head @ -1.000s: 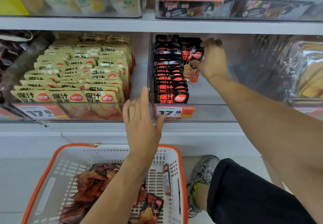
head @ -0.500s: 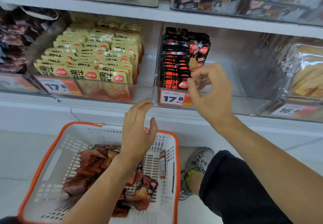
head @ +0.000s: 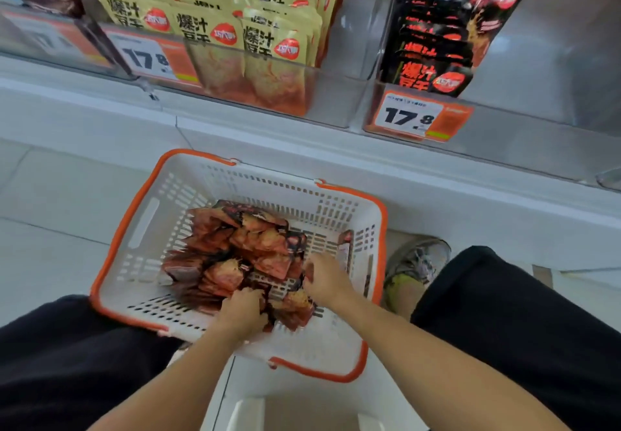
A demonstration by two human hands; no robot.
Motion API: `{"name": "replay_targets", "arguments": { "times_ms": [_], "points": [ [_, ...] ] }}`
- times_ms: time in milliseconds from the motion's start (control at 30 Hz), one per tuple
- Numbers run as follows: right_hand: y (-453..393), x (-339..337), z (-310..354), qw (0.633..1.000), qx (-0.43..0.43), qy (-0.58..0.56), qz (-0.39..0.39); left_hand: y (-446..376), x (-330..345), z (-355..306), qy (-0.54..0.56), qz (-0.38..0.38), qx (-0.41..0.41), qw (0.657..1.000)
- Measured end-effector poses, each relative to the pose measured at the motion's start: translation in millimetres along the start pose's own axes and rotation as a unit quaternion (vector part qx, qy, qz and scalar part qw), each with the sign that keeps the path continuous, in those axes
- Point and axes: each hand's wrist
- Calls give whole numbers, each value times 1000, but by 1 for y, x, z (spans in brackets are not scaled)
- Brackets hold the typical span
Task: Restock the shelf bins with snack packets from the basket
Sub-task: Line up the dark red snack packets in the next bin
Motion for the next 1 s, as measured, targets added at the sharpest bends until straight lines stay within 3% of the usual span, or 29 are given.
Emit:
{"name": "replay_targets", "arguments": {
  "times_ms": [67,200,467,600,733,833,1000],
  "points": [
    [-13,23,-9,995,74,-52,27,-4,5,4,-19,18,-3,1000],
    [-37,62,-32,963,209,-167,-11,-12,15,8,-52,43,-8,998],
    [-57,85,-44,968,242,-61,-14,-20,22,9,-47,42,-31,998],
    [-47,56,-27,987,146,12,65,-16,12,1,-15,44,-35,998],
    [-27,0,-6,995,56,54,56,-6,-9,-18,105,-69,28,992],
    [-7,-63,13,994,-7,100,52,7,-41,-43,281,-93,87,951],
    [51,-181,49,987,-90,127,-31,43,-105,-94,397,-136,213,882]
  ]
}}
Point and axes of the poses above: each hand's wrist, its own y-axis away from the middle knuckle, its own x-axis out of the palm, z = x × y, and after that the axes turned 3 degrees about y, right-handed
